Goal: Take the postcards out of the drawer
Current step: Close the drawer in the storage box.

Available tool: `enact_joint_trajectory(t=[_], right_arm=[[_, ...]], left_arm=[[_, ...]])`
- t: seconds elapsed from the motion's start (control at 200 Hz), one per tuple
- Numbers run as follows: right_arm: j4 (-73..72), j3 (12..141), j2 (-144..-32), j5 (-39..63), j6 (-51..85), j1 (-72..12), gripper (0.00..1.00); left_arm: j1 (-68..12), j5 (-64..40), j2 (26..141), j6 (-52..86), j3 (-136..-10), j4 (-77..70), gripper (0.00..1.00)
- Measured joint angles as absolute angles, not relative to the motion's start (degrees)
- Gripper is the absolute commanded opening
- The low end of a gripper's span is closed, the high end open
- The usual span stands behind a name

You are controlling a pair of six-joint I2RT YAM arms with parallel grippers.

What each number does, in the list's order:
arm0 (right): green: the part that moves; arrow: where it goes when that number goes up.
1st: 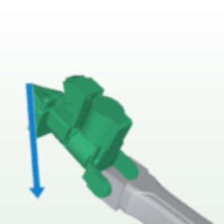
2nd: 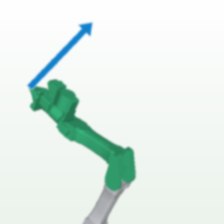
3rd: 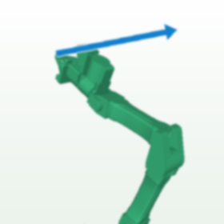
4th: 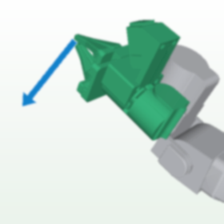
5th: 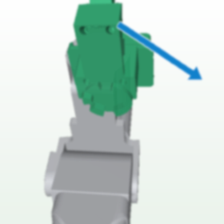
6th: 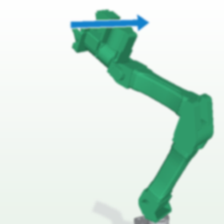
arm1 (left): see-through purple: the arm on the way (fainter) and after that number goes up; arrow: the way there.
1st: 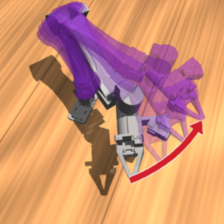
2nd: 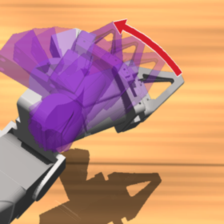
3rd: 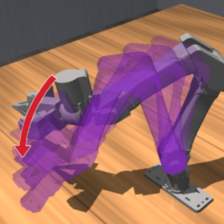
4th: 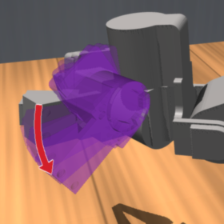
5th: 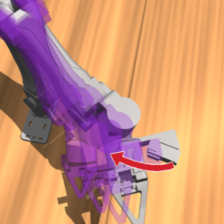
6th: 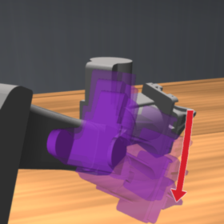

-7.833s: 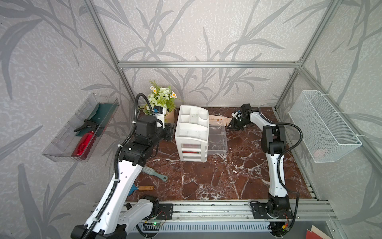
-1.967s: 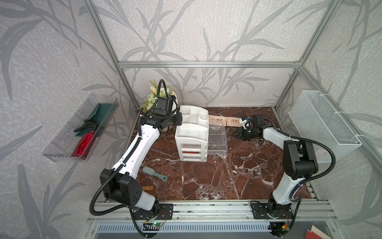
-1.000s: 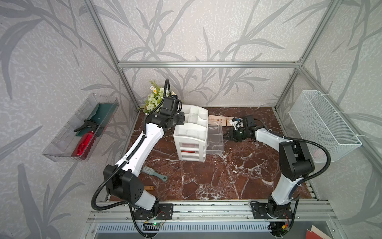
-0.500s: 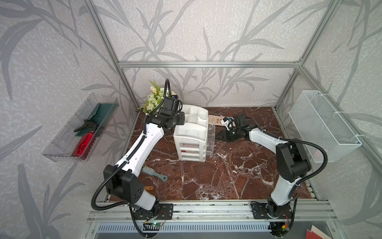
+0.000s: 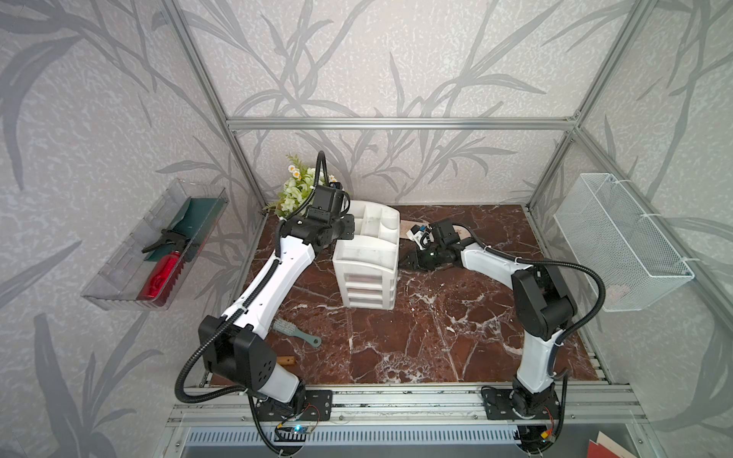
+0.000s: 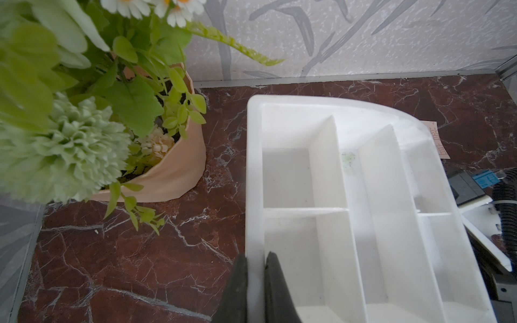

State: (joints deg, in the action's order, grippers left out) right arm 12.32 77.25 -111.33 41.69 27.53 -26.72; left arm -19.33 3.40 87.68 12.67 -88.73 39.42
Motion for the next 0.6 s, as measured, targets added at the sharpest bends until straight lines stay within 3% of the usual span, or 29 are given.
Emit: enact_joint_trajectory(t=[0.38,0.605], right_arm=[[9.0,75.9,-111.7,43.7,30.3,-25.5,0.36],[2.7,72.4,-111.8,45.5,32.6,-24.4,0.38]], left_arm=[[-19.3,3.5,87.4,12.6,-88.1,38.6,0.08],[-19.4,3.5,87.1,12.6,-87.7,38.3,0.01]])
